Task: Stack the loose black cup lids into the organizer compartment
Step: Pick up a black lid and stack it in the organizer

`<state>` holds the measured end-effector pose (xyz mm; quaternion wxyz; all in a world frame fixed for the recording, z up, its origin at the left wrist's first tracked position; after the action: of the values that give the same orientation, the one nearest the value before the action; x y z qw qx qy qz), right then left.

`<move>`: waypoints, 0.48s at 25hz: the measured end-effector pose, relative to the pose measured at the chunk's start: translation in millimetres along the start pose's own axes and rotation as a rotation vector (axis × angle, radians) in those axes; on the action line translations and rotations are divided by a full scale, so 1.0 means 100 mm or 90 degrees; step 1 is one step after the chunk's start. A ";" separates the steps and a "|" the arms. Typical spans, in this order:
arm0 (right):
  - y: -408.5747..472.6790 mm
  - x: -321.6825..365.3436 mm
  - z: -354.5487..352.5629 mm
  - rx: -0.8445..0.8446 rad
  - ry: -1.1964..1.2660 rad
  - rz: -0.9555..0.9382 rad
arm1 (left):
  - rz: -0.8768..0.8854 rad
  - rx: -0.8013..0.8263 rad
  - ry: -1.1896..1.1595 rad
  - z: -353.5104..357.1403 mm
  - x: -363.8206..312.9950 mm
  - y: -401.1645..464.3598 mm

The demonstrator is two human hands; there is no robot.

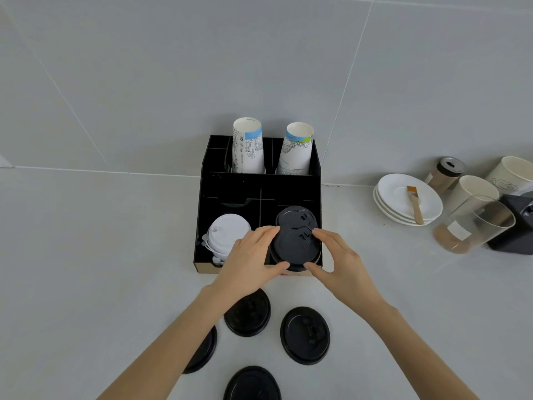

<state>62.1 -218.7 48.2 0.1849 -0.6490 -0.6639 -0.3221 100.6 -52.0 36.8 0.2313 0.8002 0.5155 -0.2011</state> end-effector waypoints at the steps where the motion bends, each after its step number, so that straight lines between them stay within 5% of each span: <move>1: 0.05 -0.02 0.00 -0.004 -0.002 0.002 | 0.000 0.004 0.001 0.01 0.01 0.06; 12: 0.55 -0.20 0.08 0.030 -0.041 0.025 | -0.020 0.028 0.018 0.13 0.13 0.59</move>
<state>119.7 -231.2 39.1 0.1848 -0.6677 -0.6638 -0.2817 158.8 -71.9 28.5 0.2032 0.7995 0.5269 -0.2050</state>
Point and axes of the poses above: each hand's wrist, its own y-axis towards the middle knuckle, its own z-axis out of the palm, x = y × z, the point moved 2 cm from there along y, towards the middle knuckle, and after that the axes turned 9 degrees about -x, right-handed, at the moved point
